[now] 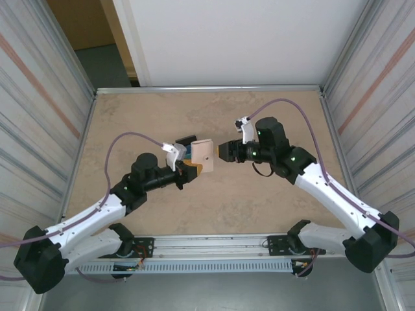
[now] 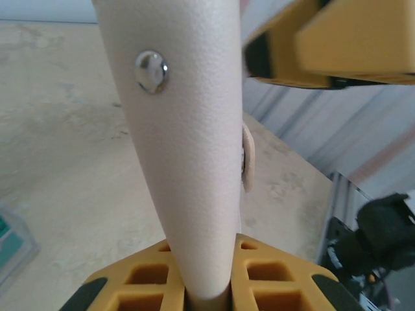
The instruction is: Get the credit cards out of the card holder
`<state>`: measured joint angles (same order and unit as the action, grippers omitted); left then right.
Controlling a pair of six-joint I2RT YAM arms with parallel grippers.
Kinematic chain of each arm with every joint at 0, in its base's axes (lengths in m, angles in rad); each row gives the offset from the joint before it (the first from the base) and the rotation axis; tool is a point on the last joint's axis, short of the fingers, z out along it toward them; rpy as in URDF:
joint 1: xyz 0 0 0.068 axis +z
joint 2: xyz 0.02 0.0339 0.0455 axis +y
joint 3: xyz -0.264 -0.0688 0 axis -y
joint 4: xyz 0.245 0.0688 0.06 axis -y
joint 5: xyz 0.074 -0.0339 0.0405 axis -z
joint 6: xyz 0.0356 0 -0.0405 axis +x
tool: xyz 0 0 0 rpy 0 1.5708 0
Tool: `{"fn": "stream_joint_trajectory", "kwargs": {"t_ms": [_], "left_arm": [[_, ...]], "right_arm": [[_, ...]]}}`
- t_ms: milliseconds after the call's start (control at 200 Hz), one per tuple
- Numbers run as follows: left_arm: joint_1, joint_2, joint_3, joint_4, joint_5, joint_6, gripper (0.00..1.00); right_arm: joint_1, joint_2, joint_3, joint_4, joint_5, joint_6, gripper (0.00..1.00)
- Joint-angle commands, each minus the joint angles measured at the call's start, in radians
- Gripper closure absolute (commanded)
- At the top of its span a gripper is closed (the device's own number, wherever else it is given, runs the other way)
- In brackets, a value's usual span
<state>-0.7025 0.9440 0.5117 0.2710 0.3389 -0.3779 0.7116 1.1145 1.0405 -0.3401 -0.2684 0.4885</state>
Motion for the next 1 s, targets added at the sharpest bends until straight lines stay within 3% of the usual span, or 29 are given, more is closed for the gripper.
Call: {"fn": "stream_joint_trajectory", "kwargs": {"t_ms": [0, 326, 651, 997], "left_arm": [[-0.009, -0.007, -0.001, 0.071, -0.072, -0.028, 1.0], [-0.009, 0.01, 0.024, 0.057, -0.104, -0.024, 1.0], [-0.009, 0.009, 0.03, 0.053, -0.11, -0.034, 1.0], [-0.009, 0.023, 0.035, 0.06, -0.103, -0.042, 1.0]], "right_arm": [[0.08, -0.01, 0.024, -0.03, 0.238, 0.036, 0.56], [0.227, 0.09, 0.118, -0.075, 0.407, 0.035, 0.63], [0.254, 0.195, 0.196, -0.089, 0.42, 0.022, 0.63], [0.259, 0.251, 0.216, -0.082, 0.396, 0.023, 0.54]]}}
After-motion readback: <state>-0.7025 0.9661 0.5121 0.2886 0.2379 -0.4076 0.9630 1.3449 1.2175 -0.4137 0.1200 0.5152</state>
